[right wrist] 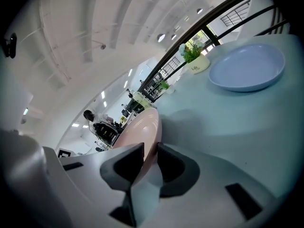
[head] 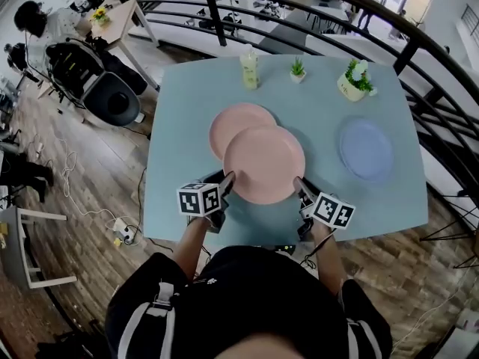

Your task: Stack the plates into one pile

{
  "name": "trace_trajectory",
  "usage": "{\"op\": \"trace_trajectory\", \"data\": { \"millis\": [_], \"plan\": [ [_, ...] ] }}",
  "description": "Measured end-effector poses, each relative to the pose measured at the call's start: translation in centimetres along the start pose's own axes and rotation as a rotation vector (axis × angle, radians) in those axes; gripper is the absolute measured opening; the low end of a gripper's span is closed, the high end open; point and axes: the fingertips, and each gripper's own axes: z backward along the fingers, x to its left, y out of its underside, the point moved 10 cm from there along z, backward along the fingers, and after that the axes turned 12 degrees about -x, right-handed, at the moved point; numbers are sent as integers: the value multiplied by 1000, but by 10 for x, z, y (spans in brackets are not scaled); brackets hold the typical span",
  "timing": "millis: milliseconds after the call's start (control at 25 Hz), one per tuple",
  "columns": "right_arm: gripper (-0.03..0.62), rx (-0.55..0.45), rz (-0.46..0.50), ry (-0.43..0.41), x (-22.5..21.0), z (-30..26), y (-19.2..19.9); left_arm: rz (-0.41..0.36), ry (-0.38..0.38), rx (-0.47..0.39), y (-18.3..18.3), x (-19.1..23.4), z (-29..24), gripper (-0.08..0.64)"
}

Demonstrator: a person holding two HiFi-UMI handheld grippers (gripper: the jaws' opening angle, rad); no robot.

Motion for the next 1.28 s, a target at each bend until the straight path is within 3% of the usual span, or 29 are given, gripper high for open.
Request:
{"op": "trace_trajectory", "data": {
  "millis": [640,1280],
  "plan": [
    [92,35,-32,25,19,-64,11,45,-7,-2,-22,64,-21,115],
    [94,108,-23,25,12,-107,2,110,-47,-5,-26,89,-39,115]
  ]
}}
